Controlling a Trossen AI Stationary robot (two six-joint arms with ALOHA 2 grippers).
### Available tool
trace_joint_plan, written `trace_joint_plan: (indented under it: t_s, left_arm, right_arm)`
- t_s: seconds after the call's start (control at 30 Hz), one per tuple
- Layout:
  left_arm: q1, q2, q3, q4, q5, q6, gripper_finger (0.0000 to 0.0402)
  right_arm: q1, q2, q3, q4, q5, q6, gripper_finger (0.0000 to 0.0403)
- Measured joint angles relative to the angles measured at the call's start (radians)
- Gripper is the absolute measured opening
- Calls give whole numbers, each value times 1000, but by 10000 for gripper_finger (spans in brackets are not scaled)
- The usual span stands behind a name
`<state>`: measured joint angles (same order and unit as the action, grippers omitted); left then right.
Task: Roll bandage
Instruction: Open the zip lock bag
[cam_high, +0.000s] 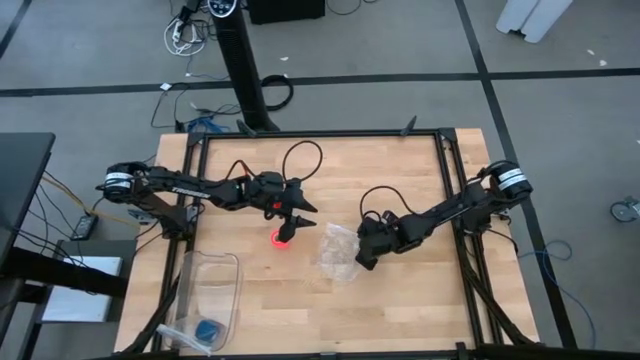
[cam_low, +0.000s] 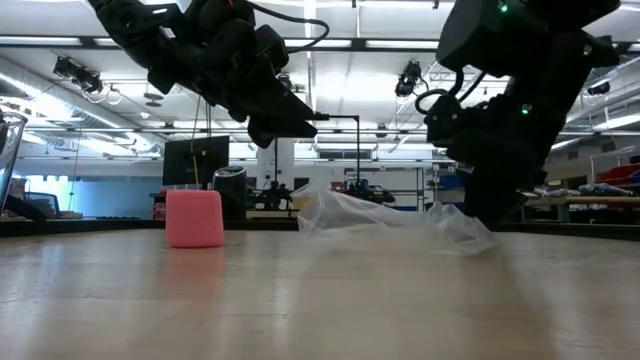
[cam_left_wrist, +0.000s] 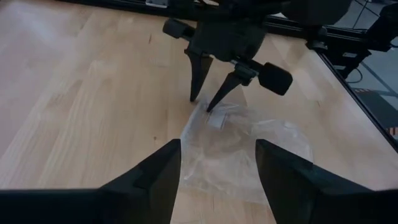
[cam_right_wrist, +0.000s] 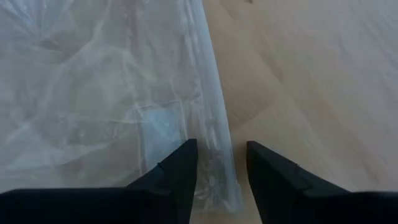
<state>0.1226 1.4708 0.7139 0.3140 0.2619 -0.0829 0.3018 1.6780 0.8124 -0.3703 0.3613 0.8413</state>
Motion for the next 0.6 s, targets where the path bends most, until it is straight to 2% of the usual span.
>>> trace_joint_plan:
  t_s: [0.13,0.3,0.47,0.6]
  left_arm:
    - [0,0,0,2,2,0,214]
    - [0,0,0,3,-15,0,214]
    - [0,0,0,9,-18,-11,214]
    - [0,0,0,43,-21,-27,214]
  right_arm:
    - [-6,-4,1,4,-17,-23,109]
    - [1,-46,-3,-8,13,-64,15]
    - [23,-93,-3,-14,96,-98,15]
    - [61,-153,-3,-25,207,-134,3]
